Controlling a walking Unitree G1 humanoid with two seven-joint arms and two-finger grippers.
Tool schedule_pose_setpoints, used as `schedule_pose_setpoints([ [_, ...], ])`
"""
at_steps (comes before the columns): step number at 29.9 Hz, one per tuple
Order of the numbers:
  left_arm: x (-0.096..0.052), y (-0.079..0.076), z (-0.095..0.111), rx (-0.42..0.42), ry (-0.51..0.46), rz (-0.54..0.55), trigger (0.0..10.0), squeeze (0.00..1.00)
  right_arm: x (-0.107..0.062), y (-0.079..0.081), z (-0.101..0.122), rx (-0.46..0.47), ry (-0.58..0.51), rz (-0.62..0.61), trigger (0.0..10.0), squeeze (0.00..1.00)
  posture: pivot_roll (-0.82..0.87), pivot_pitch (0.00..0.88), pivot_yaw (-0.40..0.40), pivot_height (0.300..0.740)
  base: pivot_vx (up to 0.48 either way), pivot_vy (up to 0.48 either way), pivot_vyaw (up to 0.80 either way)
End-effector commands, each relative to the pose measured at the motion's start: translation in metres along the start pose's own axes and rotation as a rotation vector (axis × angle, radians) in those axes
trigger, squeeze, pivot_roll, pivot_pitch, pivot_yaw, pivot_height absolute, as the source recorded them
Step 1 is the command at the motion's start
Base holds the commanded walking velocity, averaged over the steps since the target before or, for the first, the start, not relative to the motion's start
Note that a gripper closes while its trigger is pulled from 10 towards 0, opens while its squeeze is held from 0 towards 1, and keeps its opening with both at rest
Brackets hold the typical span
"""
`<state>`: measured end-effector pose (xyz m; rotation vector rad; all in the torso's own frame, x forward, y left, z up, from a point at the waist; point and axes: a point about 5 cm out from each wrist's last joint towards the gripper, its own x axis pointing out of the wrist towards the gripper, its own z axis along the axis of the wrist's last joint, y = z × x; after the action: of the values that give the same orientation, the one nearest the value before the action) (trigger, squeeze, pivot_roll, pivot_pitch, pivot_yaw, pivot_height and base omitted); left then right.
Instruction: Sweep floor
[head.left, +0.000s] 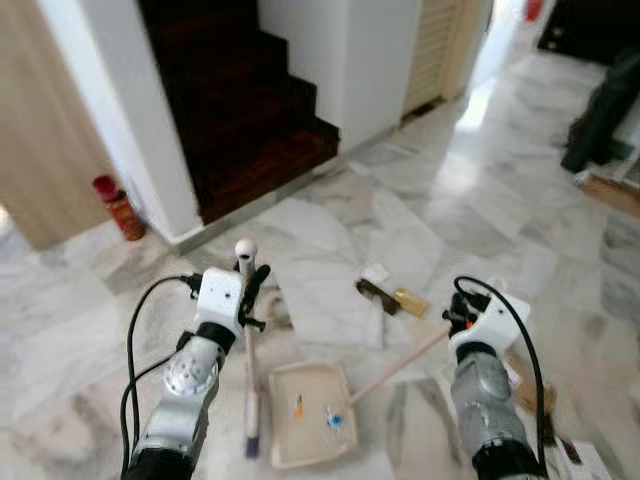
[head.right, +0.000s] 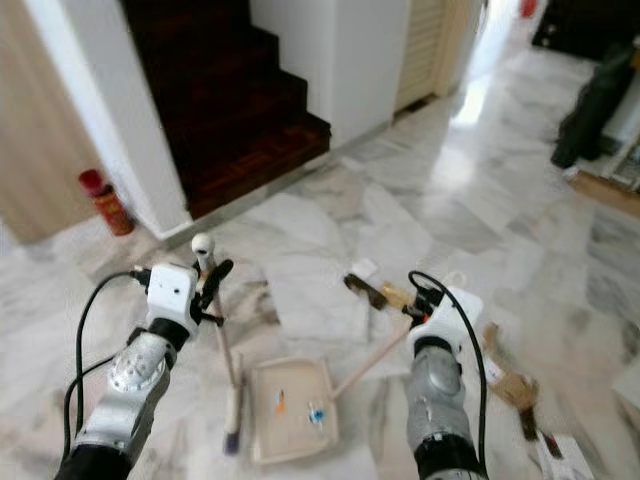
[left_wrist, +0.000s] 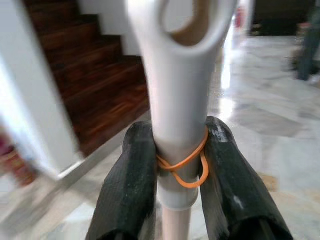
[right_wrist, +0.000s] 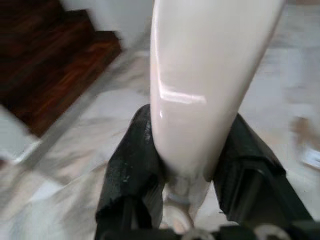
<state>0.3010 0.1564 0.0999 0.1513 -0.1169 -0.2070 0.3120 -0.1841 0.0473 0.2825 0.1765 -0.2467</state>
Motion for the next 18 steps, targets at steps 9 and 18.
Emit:
schedule_pose_setpoints([
  [9,0.005,-0.0007,0.0102,0.017,-0.04,-0.005,10.0,0.0,0.003,0.0032,0.0116,0.031,-0.045,0.008,10.0,0.0,0.05,0.0,0.008,0.74,0.0,0.35,0.0],
  [18,0.0049,-0.001,0.0101,0.02,-0.037,-0.008,10.0,0.0,0.0025,0.004,0.0107,0.019,-0.045,0.017,10.0,0.0,0.05,0.0,0.009,0.74,0.0,0.351,0.54],
])
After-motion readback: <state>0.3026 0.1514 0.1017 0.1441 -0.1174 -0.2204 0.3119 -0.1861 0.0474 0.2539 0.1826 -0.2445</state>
